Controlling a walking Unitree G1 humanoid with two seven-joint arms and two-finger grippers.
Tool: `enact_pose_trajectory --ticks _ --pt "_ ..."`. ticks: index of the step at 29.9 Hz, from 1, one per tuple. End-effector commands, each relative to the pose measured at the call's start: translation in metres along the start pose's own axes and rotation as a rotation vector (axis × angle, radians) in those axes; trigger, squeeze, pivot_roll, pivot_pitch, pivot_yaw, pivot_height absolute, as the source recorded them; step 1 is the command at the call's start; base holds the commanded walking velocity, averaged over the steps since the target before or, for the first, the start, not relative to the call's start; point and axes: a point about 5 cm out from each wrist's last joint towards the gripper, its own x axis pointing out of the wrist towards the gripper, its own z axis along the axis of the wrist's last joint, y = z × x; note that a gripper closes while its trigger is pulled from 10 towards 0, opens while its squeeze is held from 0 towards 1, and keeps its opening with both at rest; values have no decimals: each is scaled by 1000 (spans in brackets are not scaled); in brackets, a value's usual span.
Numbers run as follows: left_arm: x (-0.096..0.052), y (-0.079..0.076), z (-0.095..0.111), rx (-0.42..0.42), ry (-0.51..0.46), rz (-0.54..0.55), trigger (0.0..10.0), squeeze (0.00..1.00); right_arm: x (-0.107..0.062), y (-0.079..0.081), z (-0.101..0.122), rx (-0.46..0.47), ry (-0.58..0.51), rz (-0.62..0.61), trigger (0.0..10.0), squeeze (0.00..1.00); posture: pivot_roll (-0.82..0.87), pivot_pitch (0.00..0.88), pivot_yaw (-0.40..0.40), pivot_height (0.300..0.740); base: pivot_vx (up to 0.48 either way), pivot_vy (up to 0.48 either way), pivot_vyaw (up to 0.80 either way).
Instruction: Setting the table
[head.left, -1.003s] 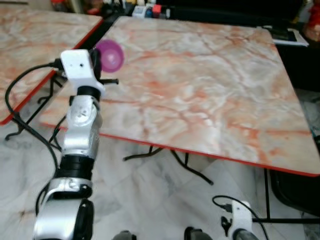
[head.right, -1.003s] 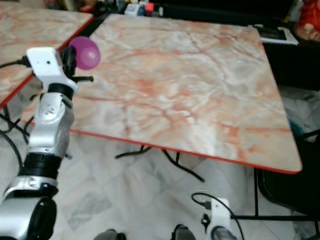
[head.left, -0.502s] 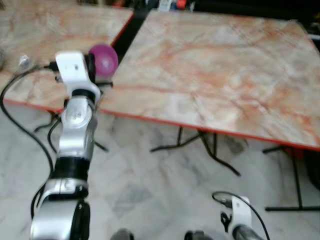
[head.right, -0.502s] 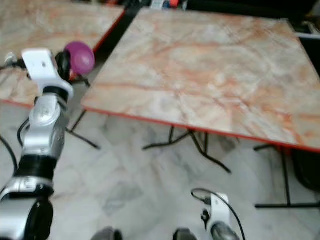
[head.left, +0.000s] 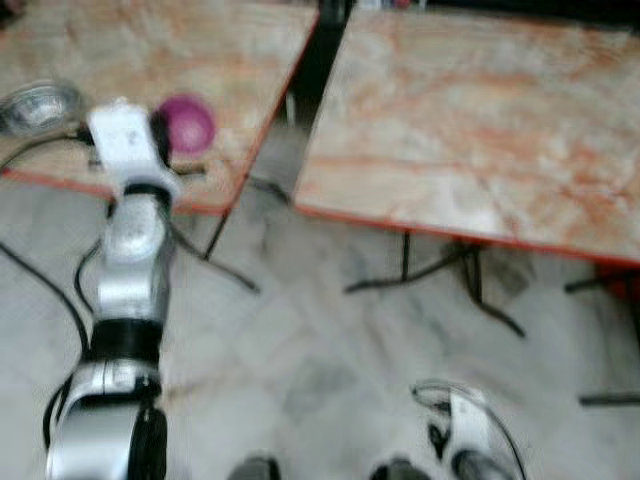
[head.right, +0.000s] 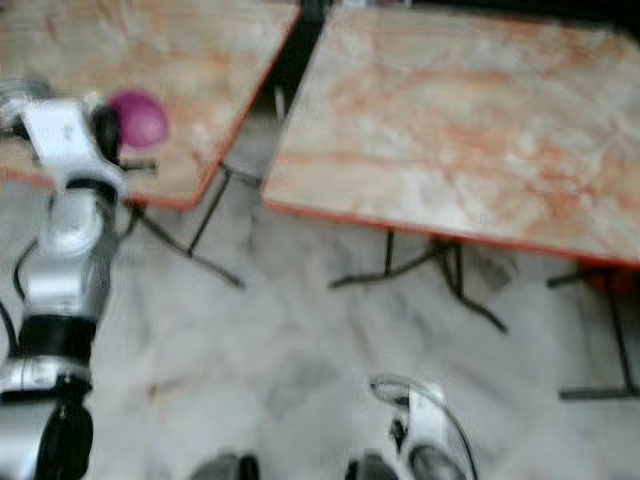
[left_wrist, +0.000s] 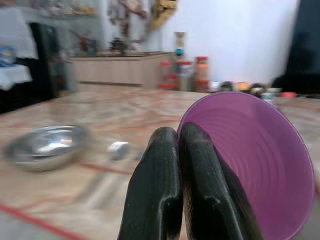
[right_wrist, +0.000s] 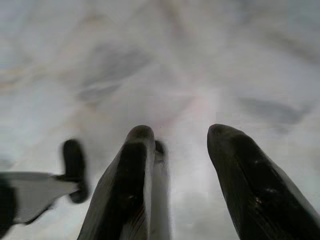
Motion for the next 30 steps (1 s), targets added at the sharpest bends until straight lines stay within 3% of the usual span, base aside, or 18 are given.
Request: enact_pose_trajectory --ticks 1,6,14,18,23,26,30 --pt "2 -7 6 -3 -25 -19 10000 0 -2 -11 -8 1 29 -30 10000 0 16 193 2 740 0 480 -631" --pt "1 -6 5 -4 -22 -16 10000 0 -2 -11 -8 1 29 -30 10000 0 14 192 3 740 0 480 -771" --pt "0 -5 4 -1 -17 -16 10000 0 -2 -10 -8 -3 23 -30 10000 0 17 179 8 740 0 480 0" --pt "-3 4 -3 5 9 4 10000 0 -3 -10 -9 -3 21 -27 10000 0 19 172 12 740 0 480 0" --pt "-10 16 -17 40 60 26 10000 0 -3 -10 -10 -3 23 -28 10000 0 23 170 14 740 0 480 0" --pt "-23 30 -39 57 142 60 10000 0 -3 -10 -9 -3 22 -29 10000 0 28 173 14 740 0 480 0" --pt "-31 35 -52 57 195 75 10000 0 -3 -10 -9 -1 20 -31 10000 0 30 177 14 740 0 480 0"
